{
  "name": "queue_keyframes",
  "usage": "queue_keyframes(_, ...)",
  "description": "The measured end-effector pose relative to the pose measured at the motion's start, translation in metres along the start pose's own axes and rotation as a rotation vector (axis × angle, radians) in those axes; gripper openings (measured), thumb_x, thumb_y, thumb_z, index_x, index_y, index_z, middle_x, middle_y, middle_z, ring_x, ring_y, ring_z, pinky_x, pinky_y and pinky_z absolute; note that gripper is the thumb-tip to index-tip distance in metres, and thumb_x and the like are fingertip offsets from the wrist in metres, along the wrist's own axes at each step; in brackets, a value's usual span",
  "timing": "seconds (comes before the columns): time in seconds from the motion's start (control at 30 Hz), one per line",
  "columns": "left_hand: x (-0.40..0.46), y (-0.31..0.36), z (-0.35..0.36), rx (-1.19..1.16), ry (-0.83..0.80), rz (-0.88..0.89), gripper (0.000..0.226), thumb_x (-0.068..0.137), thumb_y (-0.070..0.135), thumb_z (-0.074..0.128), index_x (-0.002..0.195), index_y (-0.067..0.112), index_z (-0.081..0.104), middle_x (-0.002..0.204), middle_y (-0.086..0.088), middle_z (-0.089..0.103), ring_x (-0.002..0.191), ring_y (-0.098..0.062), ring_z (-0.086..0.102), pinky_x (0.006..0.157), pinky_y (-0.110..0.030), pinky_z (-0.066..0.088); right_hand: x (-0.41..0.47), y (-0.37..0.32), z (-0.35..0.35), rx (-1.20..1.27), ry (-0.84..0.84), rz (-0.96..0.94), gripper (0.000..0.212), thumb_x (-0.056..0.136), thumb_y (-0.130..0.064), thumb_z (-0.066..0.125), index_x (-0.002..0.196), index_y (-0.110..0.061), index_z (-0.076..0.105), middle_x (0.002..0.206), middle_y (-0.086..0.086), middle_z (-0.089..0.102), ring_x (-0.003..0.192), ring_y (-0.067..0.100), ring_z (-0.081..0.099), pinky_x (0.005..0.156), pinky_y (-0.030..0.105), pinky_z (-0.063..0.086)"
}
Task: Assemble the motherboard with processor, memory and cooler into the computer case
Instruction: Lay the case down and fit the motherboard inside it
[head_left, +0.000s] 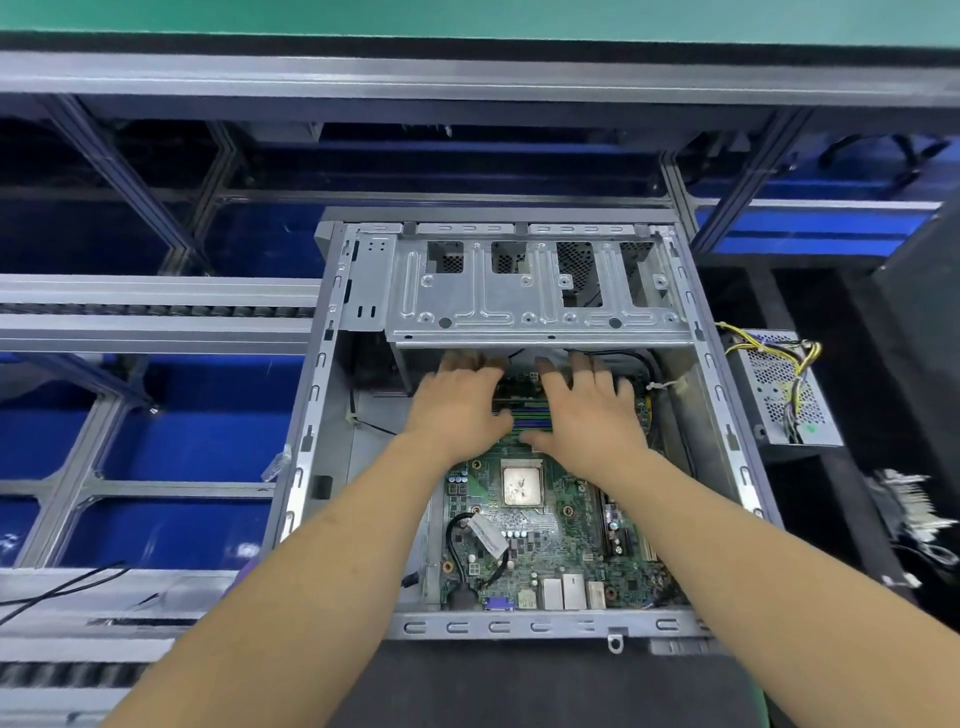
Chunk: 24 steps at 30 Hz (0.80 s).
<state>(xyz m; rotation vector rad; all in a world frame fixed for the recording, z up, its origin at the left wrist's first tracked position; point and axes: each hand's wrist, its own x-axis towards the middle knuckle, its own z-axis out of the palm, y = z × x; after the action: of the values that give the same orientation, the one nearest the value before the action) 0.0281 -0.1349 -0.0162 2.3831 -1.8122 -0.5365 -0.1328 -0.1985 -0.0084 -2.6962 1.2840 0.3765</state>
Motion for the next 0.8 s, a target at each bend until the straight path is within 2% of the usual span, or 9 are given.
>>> queue_keyframes(0.07, 0.001, -0.002, 0.002, 0.004, -0.074, -0.006, 0.069, 0.084, 0.048, 0.061, 0.147, 0.030, 0.037, 0.144, -0.005, 0.047, 0.134, -0.032, 0.036, 0.103, -0.048, 0.039, 0.008, 0.006, 0.003, 0.021, -0.103, 0.027, 0.103, 0.083, -0.073, 0.061, 0.159, -0.026, 0.009, 0.159, 0.018, 0.025, 0.147, 0.038, 0.021, 0.116, 0.059, 0.021)
queue_keyframes(0.1, 0.001, -0.002, 0.003, 0.013, -0.094, -0.001, 0.071, 0.084, 0.048, 0.062, 0.148, 0.031, 0.035, 0.150, -0.004, 0.040, 0.136, -0.031, 0.033, 0.105, -0.049, 0.037, 0.012, 0.009, 0.003, 0.038, -0.138, 0.030, 0.106, 0.081, -0.073, 0.062, 0.159, -0.027, 0.007, 0.160, 0.016, 0.025, 0.148, 0.037, 0.021, 0.116, 0.059, 0.020)
queue_keyframes(0.23, 0.002, -0.005, 0.006, -0.010, -0.115, -0.027, 0.074, 0.086, 0.047, 0.063, 0.150, 0.034, 0.029, 0.160, -0.005, 0.026, 0.143, -0.032, 0.026, 0.111, -0.051, 0.031, 0.026, 0.019, -0.003, 0.076, -0.173, -0.017, 0.103, 0.078, -0.068, 0.071, 0.157, -0.028, 0.018, 0.158, 0.010, 0.034, 0.144, 0.032, 0.033, 0.114, 0.056, 0.027)
queue_keyframes(0.33, 0.002, -0.006, 0.006, 0.008, -0.165, -0.051, 0.066, 0.089, 0.046, 0.060, 0.149, 0.035, 0.034, 0.155, -0.006, 0.034, 0.140, -0.032, 0.030, 0.109, -0.049, 0.033, 0.031, 0.025, -0.006, 0.142, -0.239, -0.029, 0.106, 0.075, -0.064, 0.076, 0.157, -0.030, 0.018, 0.162, 0.006, 0.031, 0.146, 0.031, 0.033, 0.118, 0.059, 0.021)
queue_keyframes(0.53, 0.005, -0.006, 0.002, 0.015, -0.135, -0.071, 0.065, 0.084, 0.049, 0.063, 0.144, 0.030, 0.044, 0.149, -0.006, 0.040, 0.137, -0.033, 0.031, 0.106, -0.048, 0.035, 0.035, 0.027, -0.013, 0.210, -0.255, -0.070, 0.097, 0.067, -0.064, 0.082, 0.147, -0.030, 0.039, 0.150, 0.004, 0.048, 0.136, 0.031, 0.046, 0.113, 0.054, 0.037)
queue_keyframes(0.63, 0.005, -0.006, 0.001, -0.004, -0.132, -0.089, 0.066, 0.083, 0.050, 0.062, 0.144, 0.031, 0.044, 0.149, -0.005, 0.040, 0.139, -0.033, 0.030, 0.106, -0.048, 0.036, 0.036, 0.025, -0.015, 0.215, -0.256, -0.054, 0.094, 0.071, -0.065, 0.079, 0.148, -0.031, 0.038, 0.148, 0.003, 0.050, 0.131, 0.031, 0.050, 0.107, 0.048, 0.044)
queue_keyframes(0.8, 0.004, -0.002, 0.005, 0.009, -0.138, -0.074, 0.066, 0.084, 0.053, 0.062, 0.143, 0.030, 0.043, 0.146, -0.006, 0.042, 0.135, -0.033, 0.032, 0.104, -0.049, 0.037, 0.035, 0.024, -0.013, 0.180, -0.279, -0.032, 0.089, 0.077, -0.063, 0.076, 0.149, -0.028, 0.037, 0.148, 0.005, 0.050, 0.131, 0.031, 0.050, 0.106, 0.048, 0.045)
